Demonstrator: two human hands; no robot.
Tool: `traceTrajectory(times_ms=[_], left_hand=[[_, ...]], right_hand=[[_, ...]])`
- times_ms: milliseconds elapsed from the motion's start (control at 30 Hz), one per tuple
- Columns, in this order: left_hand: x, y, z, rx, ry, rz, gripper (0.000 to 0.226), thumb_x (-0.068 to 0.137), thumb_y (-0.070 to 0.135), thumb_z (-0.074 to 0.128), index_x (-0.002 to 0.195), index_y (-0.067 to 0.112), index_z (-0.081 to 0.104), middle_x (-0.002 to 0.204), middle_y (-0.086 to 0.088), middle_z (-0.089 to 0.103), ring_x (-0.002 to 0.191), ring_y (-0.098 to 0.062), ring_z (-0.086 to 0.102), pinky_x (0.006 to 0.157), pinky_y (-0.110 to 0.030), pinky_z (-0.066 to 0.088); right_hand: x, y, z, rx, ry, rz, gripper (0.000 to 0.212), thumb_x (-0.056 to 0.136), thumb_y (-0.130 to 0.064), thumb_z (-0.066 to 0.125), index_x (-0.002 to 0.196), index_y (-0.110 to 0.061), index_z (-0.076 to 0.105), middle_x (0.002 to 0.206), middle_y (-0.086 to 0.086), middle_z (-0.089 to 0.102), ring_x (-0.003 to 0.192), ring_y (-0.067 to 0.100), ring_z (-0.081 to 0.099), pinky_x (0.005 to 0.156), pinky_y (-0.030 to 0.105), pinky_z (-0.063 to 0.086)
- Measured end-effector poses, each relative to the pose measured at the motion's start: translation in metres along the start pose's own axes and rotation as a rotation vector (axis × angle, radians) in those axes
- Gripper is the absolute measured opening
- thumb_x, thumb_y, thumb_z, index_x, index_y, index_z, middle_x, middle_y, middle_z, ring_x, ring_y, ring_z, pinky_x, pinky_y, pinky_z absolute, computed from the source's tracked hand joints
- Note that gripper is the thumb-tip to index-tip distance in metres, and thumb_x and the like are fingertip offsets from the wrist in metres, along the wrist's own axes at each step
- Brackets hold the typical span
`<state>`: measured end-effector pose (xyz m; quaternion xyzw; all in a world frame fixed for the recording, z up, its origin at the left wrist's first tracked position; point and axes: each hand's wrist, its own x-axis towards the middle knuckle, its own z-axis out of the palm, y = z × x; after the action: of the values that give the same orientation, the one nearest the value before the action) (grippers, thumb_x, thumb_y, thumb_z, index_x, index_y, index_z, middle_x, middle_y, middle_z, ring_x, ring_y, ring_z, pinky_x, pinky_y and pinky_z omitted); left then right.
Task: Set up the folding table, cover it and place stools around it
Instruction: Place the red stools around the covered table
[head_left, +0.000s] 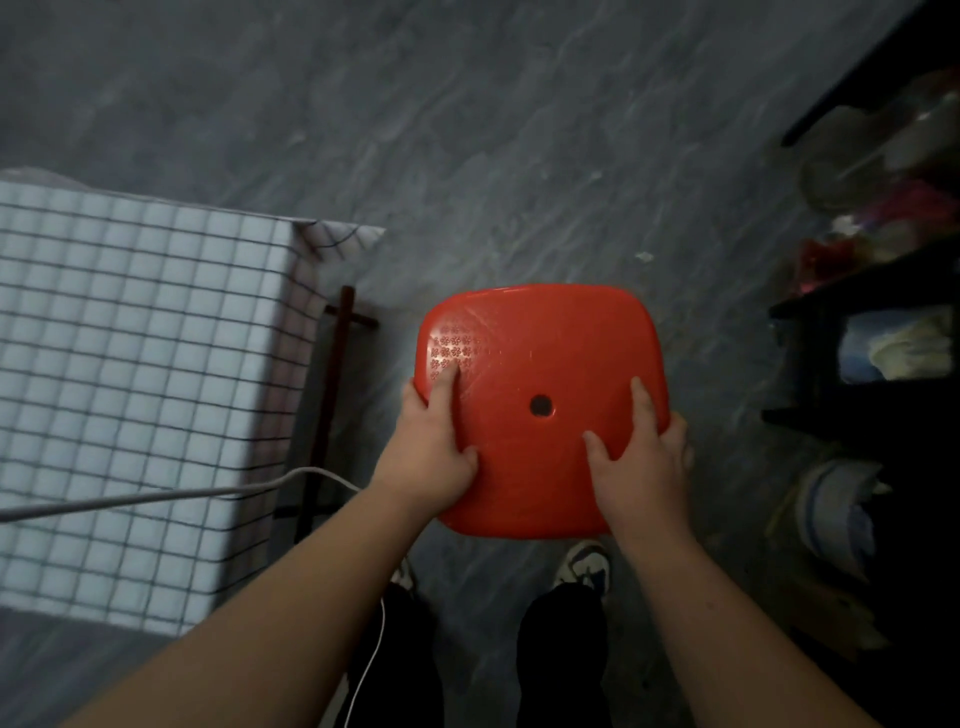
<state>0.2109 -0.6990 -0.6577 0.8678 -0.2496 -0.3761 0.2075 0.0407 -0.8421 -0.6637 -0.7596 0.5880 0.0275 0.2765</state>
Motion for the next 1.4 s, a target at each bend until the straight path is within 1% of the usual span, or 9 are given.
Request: traceTrajectory(times_ms=[167, 267, 400, 567, 700, 967, 1167, 1300, 1400], left_hand=[[0.000, -0.059, -0.040, 0.008, 0.002, -0.070, 0.103, 0.079, 0.026, 0.069, 0.150, 0.049, -0.001, 0.161, -0.009, -0.001, 0.128, -0.040, 0.049, 0.101, -0.048, 0.048], [0.002, -0.088, -0.056, 0.005, 0.008, -0.082, 0.103, 0.079, 0.027, 0.070, 0.150, 0.049, -0.001, 0.161, -0.010, -0.001, 0.124, -0.038, 0.052, 0.100, -0.044, 0.048], [-0.001, -0.120, -0.068, -0.004, -0.002, -0.100, 0.103, 0.078, 0.028, 0.070, 0.149, 0.049, -0.002, 0.160, -0.009, 0.001, 0.120, -0.037, 0.055, 0.097, -0.047, 0.051], [-0.009, -0.151, -0.079, -0.036, -0.009, -0.117, 0.103, 0.080, 0.025, 0.073, 0.149, 0.050, 0.000, 0.161, -0.004, 0.002, 0.127, -0.034, 0.050, 0.102, -0.045, 0.049], [-0.013, -0.167, -0.081, -0.042, -0.025, -0.117, 0.104, 0.079, 0.024, 0.073, 0.148, 0.052, 0.001, 0.162, -0.003, 0.000, 0.132, -0.034, 0.045, 0.105, -0.046, 0.046], [-0.018, -0.186, -0.070, -0.037, -0.049, -0.106, 0.103, 0.083, 0.027, 0.072, 0.149, 0.052, -0.002, 0.163, -0.001, -0.010, 0.141, -0.034, 0.035, 0.110, -0.046, 0.042], [-0.019, -0.175, -0.066, -0.019, -0.080, -0.189, 0.099, 0.086, 0.021, 0.065, 0.150, 0.051, -0.005, 0.162, -0.009, -0.024, 0.150, -0.036, 0.012, 0.112, -0.048, 0.037], [-0.039, -0.154, -0.081, 0.037, -0.025, -0.224, 0.088, 0.090, 0.021, 0.055, 0.155, 0.040, 0.001, 0.165, -0.009, -0.013, 0.149, -0.033, 0.013, 0.112, -0.052, 0.036], [-0.073, -0.133, -0.106, 0.037, 0.062, -0.226, 0.081, 0.091, 0.025, 0.053, 0.156, 0.032, 0.007, 0.166, -0.009, -0.001, 0.150, -0.031, 0.014, 0.116, -0.052, 0.031]], right_hand=[[-0.020, -0.046, 0.040, -0.004, -0.058, -0.061, 0.081, 0.086, -0.043, 0.067, 0.153, -0.041, 0.022, 0.145, 0.020, 0.033, 0.129, 0.042, 0.038, 0.109, 0.050, 0.036], [-0.029, -0.068, 0.061, -0.006, -0.096, -0.074, 0.080, 0.086, -0.041, 0.067, 0.152, -0.042, 0.021, 0.146, 0.020, 0.033, 0.132, 0.041, 0.036, 0.109, 0.049, 0.036], [-0.044, -0.089, 0.082, -0.026, -0.111, -0.093, 0.080, 0.087, -0.039, 0.068, 0.153, -0.039, 0.022, 0.146, 0.022, 0.032, 0.132, 0.041, 0.035, 0.110, 0.048, 0.034], [-0.066, -0.101, 0.101, -0.061, -0.141, -0.113, 0.082, 0.087, -0.040, 0.067, 0.152, -0.041, 0.018, 0.144, 0.021, 0.032, 0.127, 0.041, 0.039, 0.107, 0.052, 0.038], [-0.076, -0.104, 0.113, -0.055, -0.172, -0.085, 0.084, 0.088, -0.037, 0.068, 0.154, -0.041, 0.016, 0.146, 0.023, 0.029, 0.130, 0.042, 0.037, 0.109, 0.049, 0.034], [-0.087, -0.096, 0.127, -0.056, -0.172, -0.099, 0.082, 0.089, -0.035, 0.068, 0.155, -0.037, 0.019, 0.147, 0.026, 0.028, 0.131, 0.042, 0.034, 0.112, 0.049, 0.030], [-0.088, -0.094, 0.126, -0.086, -0.208, -0.108, 0.083, 0.091, -0.036, 0.064, 0.156, -0.037, 0.013, 0.146, 0.026, 0.028, 0.131, 0.042, 0.035, 0.111, 0.049, 0.033], [-0.093, -0.107, 0.103, -0.170, -0.275, -0.155, 0.080, 0.092, -0.036, 0.061, 0.157, -0.031, 0.014, 0.159, 0.025, 0.012, 0.144, 0.041, 0.020, 0.117, 0.049, 0.023], [-0.111, -0.136, 0.063, -0.191, -0.227, -0.315, 0.075, 0.089, -0.032, 0.061, 0.155, -0.025, 0.026, 0.159, 0.023, 0.020, 0.143, 0.040, 0.025, 0.117, 0.049, 0.025]])
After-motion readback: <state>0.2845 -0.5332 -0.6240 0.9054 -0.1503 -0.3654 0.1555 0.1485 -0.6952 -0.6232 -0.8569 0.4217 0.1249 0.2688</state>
